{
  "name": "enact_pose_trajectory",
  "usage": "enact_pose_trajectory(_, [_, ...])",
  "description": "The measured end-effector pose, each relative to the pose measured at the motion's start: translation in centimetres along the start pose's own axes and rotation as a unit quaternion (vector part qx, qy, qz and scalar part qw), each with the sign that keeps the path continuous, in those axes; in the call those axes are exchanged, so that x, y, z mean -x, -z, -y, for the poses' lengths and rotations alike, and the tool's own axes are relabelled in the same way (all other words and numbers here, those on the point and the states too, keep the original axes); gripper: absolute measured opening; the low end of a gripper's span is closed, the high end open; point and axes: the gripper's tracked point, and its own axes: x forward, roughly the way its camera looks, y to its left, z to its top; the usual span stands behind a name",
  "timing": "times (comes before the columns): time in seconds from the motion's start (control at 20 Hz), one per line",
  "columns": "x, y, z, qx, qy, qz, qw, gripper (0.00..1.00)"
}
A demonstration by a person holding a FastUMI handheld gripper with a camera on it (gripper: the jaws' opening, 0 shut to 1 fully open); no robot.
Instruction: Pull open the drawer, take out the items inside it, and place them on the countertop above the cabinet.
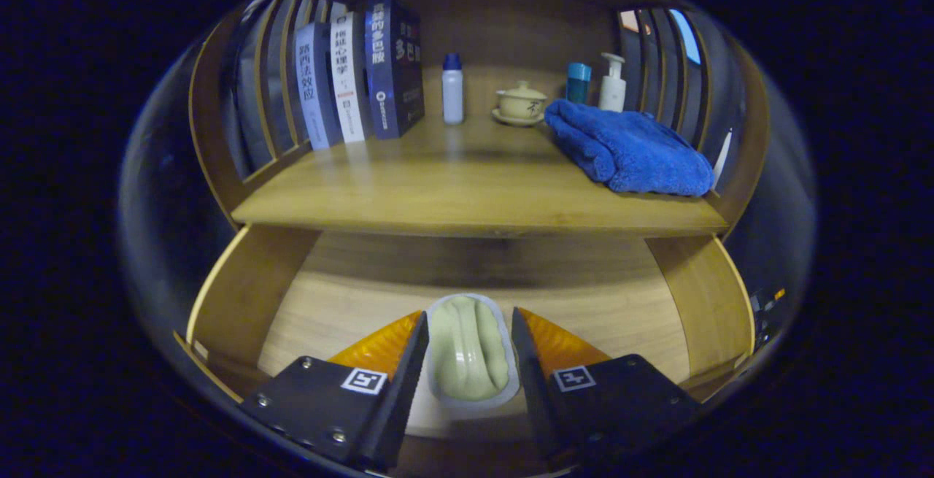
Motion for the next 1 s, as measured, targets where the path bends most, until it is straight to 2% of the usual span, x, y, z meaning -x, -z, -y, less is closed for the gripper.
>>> enact_pose_trajectory(0.15, [-0.7,1.5,-0.2,0.008,-0.006,-0.040,0.999,0.68])
enact_pose_trajectory(0.25, [-1.3,1.2,0.0,0.006,-0.002,-0.034,0.999,0.68])
enact_pose_trajectory(0.3, [-1.9,2.2,-0.6,0.008,-0.009,-0.058,0.998,0.56])
enact_pose_trajectory(0.45, [-2.0,2.0,-0.7,0.017,-0.007,-0.045,0.999,0.21])
enact_pose_trajectory(0.5, [-1.2,1.9,-0.9,0.024,-0.014,-0.037,0.999,0.22])
enact_pose_trajectory(0.55, [-1.4,1.8,-1.0,0.024,-0.021,-0.029,0.999,0.11])
enact_pose_trajectory(0.75, [0.0,1.3,-0.4,0.023,-0.013,0.009,1.000,0.11])
enact_pose_trajectory(1.0, [3.8,-3.0,0.5,0.013,-0.009,0.094,0.995,0.11])
